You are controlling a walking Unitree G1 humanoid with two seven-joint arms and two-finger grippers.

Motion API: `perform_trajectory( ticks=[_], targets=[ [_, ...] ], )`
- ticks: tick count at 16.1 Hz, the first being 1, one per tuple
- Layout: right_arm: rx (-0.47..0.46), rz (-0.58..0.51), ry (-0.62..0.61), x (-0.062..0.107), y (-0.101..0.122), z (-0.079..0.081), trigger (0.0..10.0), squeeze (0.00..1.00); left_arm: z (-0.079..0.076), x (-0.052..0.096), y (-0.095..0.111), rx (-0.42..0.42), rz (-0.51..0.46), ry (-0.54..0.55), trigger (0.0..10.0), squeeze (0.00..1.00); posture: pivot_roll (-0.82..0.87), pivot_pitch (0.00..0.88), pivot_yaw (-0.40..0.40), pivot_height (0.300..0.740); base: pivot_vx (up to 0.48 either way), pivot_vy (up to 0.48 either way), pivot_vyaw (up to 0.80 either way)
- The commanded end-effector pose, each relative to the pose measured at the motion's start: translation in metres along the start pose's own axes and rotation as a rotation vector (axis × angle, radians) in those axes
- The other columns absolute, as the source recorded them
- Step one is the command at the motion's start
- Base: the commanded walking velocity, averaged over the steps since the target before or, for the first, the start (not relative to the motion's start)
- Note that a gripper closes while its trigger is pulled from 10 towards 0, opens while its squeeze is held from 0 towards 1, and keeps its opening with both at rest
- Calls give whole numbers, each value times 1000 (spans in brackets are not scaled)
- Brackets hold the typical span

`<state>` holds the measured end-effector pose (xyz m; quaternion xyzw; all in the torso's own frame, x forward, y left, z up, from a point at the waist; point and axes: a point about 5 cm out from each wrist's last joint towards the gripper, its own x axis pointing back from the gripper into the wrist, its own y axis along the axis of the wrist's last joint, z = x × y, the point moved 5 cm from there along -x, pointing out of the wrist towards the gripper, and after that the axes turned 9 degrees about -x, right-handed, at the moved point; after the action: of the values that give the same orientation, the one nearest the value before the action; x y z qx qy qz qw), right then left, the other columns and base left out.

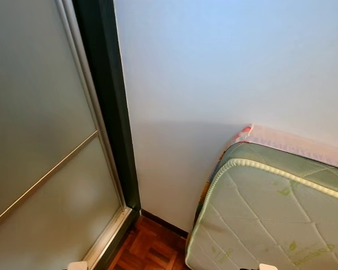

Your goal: Clean up the room

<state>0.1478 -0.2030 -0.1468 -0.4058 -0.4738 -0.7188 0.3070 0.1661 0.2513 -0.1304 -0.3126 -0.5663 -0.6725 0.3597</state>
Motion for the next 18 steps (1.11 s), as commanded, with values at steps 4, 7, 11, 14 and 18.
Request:
perform_trajectory(
  ticks=[4, 7, 11, 14, 18],
  targets=[
    [13, -4, -10, -1, 7, -1, 10000, 0, 2, 1, -5, 14, 15, -2, 10000, 0, 173, 0, -69, 740, 0, 0, 0],
    [0, 3, -11, -2, 6, 2, 10000, 0, -4, 0, -2, 36, 3, -5, 10000, 0, 172, 0, -70, 740, 0, 0, -213],
    [26, 17, -2, -3, 6, 5, 10000, 0, -11, -1, -3, 27, 11, -17, 10000, 0, 171, 0, -73, 740, 0, 0, -764],
    [30, 21, -7, -2, 8, 2, 10000, 0, -14, -1, -5, 27, 24, -22, 10000, 0, 169, 0, -73, 740, 0, 470, -758],
    [39, 33, -5, -2, 6, 2, 10000, 0, -9, 0, -7, 33, 21, -12, 10000, 0, 165, 0, -72, 740, 0, 0, -761]
  ],
)
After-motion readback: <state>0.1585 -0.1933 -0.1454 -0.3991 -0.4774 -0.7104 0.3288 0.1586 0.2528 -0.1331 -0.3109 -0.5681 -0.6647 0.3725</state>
